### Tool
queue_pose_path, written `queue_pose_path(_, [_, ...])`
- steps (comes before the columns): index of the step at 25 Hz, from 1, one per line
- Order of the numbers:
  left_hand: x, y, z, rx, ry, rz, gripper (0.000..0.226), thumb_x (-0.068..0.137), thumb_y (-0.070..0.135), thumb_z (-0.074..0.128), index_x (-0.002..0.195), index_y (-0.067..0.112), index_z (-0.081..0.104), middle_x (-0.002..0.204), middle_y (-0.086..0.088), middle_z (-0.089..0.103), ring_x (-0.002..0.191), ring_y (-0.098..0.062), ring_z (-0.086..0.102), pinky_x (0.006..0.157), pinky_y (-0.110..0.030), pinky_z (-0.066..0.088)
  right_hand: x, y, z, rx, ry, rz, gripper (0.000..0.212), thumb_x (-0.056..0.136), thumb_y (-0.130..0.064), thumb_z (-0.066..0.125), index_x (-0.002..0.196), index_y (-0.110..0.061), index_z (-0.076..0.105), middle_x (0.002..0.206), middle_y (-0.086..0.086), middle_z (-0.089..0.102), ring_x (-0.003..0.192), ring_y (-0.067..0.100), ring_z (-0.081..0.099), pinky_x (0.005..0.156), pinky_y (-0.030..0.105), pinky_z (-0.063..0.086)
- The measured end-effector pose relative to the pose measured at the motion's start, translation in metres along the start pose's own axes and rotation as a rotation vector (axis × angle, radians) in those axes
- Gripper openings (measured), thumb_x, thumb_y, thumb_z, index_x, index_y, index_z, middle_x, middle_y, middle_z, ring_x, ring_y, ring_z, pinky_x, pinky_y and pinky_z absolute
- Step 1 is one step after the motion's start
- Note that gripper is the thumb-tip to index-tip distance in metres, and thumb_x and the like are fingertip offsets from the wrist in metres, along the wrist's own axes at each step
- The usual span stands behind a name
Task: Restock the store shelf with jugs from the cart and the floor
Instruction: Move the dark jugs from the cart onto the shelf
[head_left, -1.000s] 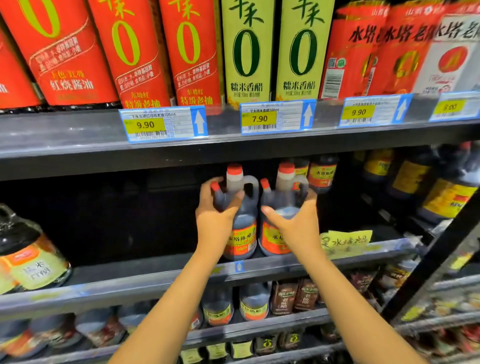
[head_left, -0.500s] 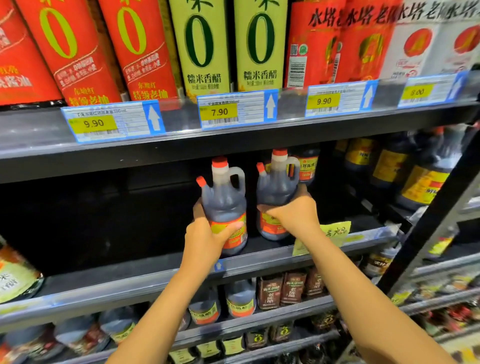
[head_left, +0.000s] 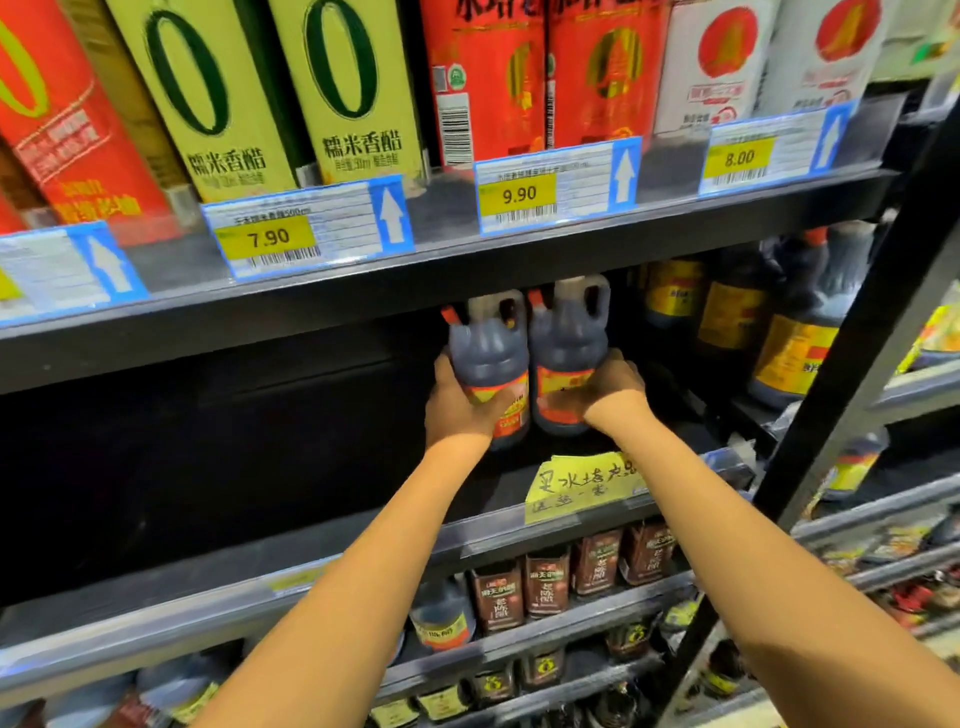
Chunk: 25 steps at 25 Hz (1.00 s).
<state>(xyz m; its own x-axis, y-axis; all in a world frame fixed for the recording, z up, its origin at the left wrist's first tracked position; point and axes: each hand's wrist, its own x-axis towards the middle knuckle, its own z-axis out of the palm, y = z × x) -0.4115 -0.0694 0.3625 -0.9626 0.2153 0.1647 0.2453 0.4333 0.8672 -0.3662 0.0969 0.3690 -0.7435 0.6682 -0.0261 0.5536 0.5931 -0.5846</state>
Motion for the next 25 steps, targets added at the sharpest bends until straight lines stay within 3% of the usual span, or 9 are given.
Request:
queue_pose_path(4, [0.021, -0.001, 0.018, -0.087, 0.032, 0.050, 0.086, 0.068, 0.040, 0.082, 0.138, 0.022, 0.036, 0.129, -0.007, 0.057, 0.113, -0.026, 0.058, 0.092, -0.037, 0.049, 0.025, 0.019, 0.009, 0.002, -0.041, -0.021, 0.096, 0.057, -0.069, 0.068, 0.135, -0.018, 0.045, 0.137, 0.008, 0.052, 0.129, 0.029, 0.047, 0.101, 0.036, 0.040])
queue_pose_path(8, [0.032, 0.001, 0.033, -0.169, 0.063, 0.058, 0.069, 0.070, 0.035, 0.082, 0.125, 0.016, 0.046, 0.121, -0.005, 0.063, 0.107, -0.021, 0.062, 0.088, -0.034, 0.051, 0.032, 0.017, -0.004, 0.198, -0.015, -0.078, 0.073, 0.064, -0.047, 0.080, 0.126, -0.018, 0.058, 0.128, 0.008, 0.062, 0.121, 0.028, 0.056, 0.092, 0.030, 0.046])
queue_pose_path(10, [0.035, 0.002, 0.041, -0.162, 0.095, 0.045, 0.065, 0.070, 0.038, 0.081, 0.121, 0.014, 0.047, 0.118, -0.005, 0.064, 0.105, -0.021, 0.062, 0.084, -0.032, 0.051, 0.037, 0.020, -0.004, 0.288, -0.014, -0.102, 0.084, 0.050, -0.052, 0.083, 0.123, -0.017, 0.060, 0.125, 0.007, 0.063, 0.118, 0.028, 0.058, 0.097, 0.034, 0.046])
queue_pose_path(12, [0.040, 0.002, 0.047, -0.172, 0.122, 0.030, 0.066, 0.070, 0.039, 0.081, 0.120, 0.014, 0.047, 0.116, -0.005, 0.064, 0.104, -0.022, 0.063, 0.085, -0.034, 0.053, 0.053, 0.027, 0.008, 0.331, 0.012, -0.107, 0.101, 0.028, -0.067, 0.073, 0.117, -0.019, 0.063, 0.119, 0.004, 0.067, 0.113, 0.026, 0.061, 0.097, 0.040, 0.049])
queue_pose_path(14, [0.044, 0.001, 0.051, -0.172, 0.147, 0.025, 0.064, 0.071, 0.036, 0.081, 0.120, 0.013, 0.046, 0.116, -0.007, 0.064, 0.105, -0.023, 0.063, 0.086, -0.035, 0.053, 0.064, 0.029, 0.017, 0.338, 0.040, -0.088, 0.105, 0.023, -0.073, 0.066, 0.114, -0.021, 0.064, 0.116, 0.002, 0.068, 0.109, 0.023, 0.062, 0.094, 0.039, 0.050])
queue_pose_path(19, [0.036, -0.008, 0.062, -0.138, 0.174, 0.055, 0.071, 0.073, 0.030, 0.081, 0.129, 0.010, 0.044, 0.124, -0.011, 0.059, 0.112, -0.025, 0.058, 0.091, -0.032, 0.049, 0.051, 0.018, 0.015, 0.327, 0.111, -0.049, 0.089, 0.047, -0.055, 0.084, 0.123, -0.018, 0.056, 0.128, 0.009, 0.056, 0.117, 0.031, 0.051, 0.100, 0.035, 0.043])
queue_pose_path(25, [0.037, 0.002, 0.059, -0.047, 0.117, 0.005, 0.069, 0.075, 0.036, 0.078, 0.127, 0.009, 0.041, 0.127, -0.014, 0.057, 0.115, -0.032, 0.056, 0.087, -0.035, 0.046, 0.056, 0.020, 0.021, 0.246, 0.064, -0.010, 0.089, 0.051, -0.063, 0.079, 0.121, -0.012, 0.056, 0.124, 0.010, 0.060, 0.118, 0.031, 0.053, 0.098, 0.035, 0.044])
